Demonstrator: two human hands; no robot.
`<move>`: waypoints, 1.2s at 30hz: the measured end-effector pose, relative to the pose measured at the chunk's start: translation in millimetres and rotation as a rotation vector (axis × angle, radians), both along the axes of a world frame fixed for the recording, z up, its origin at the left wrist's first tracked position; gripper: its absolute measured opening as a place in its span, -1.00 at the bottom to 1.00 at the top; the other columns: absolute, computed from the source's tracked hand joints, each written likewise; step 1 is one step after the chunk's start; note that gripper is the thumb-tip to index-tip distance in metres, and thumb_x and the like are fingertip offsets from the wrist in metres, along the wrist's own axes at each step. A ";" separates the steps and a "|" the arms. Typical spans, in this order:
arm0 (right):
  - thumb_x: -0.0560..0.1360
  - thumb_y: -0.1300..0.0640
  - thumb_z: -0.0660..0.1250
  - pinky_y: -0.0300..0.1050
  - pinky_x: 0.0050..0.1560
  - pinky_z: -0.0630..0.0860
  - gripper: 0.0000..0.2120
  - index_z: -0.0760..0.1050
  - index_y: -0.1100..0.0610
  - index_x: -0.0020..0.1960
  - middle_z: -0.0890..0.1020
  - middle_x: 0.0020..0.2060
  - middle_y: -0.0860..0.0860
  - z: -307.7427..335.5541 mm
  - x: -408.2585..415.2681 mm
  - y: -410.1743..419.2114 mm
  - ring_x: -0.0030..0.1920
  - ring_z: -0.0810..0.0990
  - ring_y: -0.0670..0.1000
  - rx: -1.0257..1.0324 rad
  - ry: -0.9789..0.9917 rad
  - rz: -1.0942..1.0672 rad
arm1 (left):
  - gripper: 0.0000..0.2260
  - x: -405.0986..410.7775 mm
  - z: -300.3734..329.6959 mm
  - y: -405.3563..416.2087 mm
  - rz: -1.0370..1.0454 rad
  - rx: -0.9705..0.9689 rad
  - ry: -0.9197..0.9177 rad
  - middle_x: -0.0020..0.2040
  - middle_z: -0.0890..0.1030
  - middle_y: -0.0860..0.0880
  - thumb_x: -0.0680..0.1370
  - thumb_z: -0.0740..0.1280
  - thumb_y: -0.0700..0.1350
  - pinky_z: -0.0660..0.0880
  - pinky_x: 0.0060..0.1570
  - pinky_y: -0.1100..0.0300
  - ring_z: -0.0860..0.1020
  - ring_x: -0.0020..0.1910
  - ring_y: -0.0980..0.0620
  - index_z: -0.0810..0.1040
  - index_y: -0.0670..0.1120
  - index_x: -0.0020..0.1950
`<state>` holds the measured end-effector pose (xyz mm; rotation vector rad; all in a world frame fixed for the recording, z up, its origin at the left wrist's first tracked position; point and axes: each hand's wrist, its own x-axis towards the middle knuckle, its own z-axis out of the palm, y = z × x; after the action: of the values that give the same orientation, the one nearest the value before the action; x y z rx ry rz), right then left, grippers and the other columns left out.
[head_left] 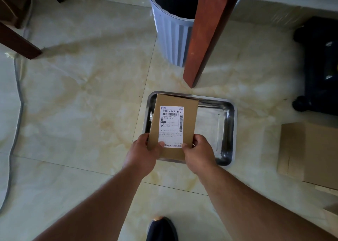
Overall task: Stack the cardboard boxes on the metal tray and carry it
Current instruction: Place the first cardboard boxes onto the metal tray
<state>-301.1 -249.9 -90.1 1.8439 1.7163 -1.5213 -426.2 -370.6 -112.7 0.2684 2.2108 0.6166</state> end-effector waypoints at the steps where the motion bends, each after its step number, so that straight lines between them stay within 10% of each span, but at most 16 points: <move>1: 0.62 0.08 0.33 -0.06 0.14 0.54 -0.62 0.45 0.00 0.42 0.64 0.26 -0.07 -1.3 -0.5 -0.4 0.21 0.62 0.06 0.005 -0.008 0.005 | -0.57 -1.0 -1.4 -0.3 -0.006 -0.003 0.002 0.19 0.59 0.10 0.59 0.39 0.15 0.46 -0.04 0.12 0.57 0.03 0.01 0.48 0.11 0.43; 15: 0.65 0.08 0.29 -0.18 -0.08 0.48 -0.64 0.41 0.02 0.43 0.62 0.29 -0.05 -20.9 -10.9 -1.1 0.21 0.62 0.06 0.010 -0.040 0.042 | -0.58 -10.5 -19.7 3.2 -0.045 -0.028 -0.005 0.09 0.58 0.13 0.60 0.39 0.12 0.46 -0.19 0.17 0.59 0.00 -0.01 0.48 0.07 0.44; 36: 0.65 0.00 0.27 -0.01 0.23 0.55 -0.55 0.33 0.01 0.51 0.59 0.36 0.01 -19.2 -16.1 4.6 0.30 0.60 0.11 0.006 -0.054 0.093 | -0.42 -9.0 -16.3 6.5 -0.088 -0.122 0.004 0.37 0.57 -0.11 0.60 0.32 0.21 0.54 0.16 -0.04 0.57 0.22 -0.19 0.34 0.01 0.55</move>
<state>-317.1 -245.2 -109.3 1.7648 1.7584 -1.4190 -435.1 -364.2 -129.1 0.3020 2.2172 0.4320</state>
